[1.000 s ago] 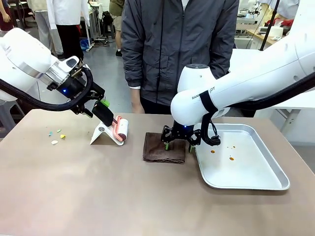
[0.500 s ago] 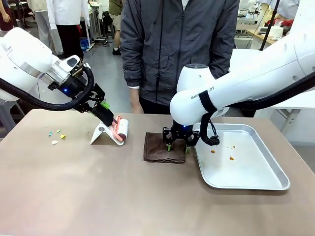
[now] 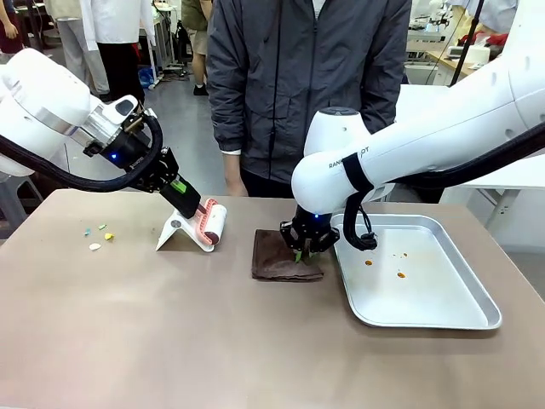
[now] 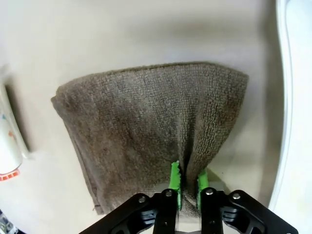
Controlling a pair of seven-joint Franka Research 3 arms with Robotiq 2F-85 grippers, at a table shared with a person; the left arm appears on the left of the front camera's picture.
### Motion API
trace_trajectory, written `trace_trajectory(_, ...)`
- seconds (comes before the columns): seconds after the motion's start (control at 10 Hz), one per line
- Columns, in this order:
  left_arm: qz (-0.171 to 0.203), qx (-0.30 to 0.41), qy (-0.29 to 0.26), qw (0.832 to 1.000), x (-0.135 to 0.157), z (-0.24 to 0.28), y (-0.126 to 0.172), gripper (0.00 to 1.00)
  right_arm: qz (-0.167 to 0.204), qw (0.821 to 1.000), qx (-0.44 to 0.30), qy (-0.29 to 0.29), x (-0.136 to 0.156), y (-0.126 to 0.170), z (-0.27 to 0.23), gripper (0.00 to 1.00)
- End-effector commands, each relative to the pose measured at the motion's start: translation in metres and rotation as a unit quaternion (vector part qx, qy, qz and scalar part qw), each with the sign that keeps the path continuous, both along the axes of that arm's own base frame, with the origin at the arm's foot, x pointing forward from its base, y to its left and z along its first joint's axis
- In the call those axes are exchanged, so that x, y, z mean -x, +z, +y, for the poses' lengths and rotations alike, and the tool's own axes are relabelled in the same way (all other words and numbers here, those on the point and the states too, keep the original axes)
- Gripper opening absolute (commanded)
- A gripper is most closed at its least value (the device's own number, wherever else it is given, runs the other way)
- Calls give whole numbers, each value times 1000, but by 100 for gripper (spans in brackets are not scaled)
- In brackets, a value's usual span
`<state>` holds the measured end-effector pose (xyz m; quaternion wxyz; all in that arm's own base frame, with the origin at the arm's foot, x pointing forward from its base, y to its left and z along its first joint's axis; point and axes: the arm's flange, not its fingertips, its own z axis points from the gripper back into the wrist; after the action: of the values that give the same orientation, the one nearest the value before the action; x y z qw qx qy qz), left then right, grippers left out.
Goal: Clean the surface of the table.
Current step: Hold the Lint Roller with your left hand and the towel with your right hand.
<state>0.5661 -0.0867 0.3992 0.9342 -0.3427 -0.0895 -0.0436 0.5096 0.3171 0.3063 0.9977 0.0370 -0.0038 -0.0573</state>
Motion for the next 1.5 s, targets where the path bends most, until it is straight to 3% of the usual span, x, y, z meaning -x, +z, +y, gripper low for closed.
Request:
trace_trajectory(0.0,-21,13,-1,1000,1,1,0,0,21,1000,3,-7,-1,-17,-7,0)
trace_trajectory(0.4,-22,17,8,1000,6,1,5,0,11,999,-23,-26,-2,-10,-20,0)
trace_trajectory(0.6,-26,61,25,998,31,2,29,0,-26,990,-139,-14,3,24,-51,0)
trace_trajectory(0.7,-20,82,23,996,47,6,43,0,-27,971,-237,15,8,41,-66,0)
trace_trajectory(1.0,-39,162,3,986,102,35,78,0,-37,904,-422,47,29,81,-113,0)
trace_trajectory(1.1,-45,192,-8,980,126,47,89,0,-39,886,-458,57,42,91,-124,0)
trace_trajectory(1.3,-50,258,-49,963,175,77,103,0,-65,873,-474,95,80,124,-147,0)
trace_trajectory(1.4,-61,280,-36,957,198,99,104,0,-56,864,-485,123,103,140,-164,0)
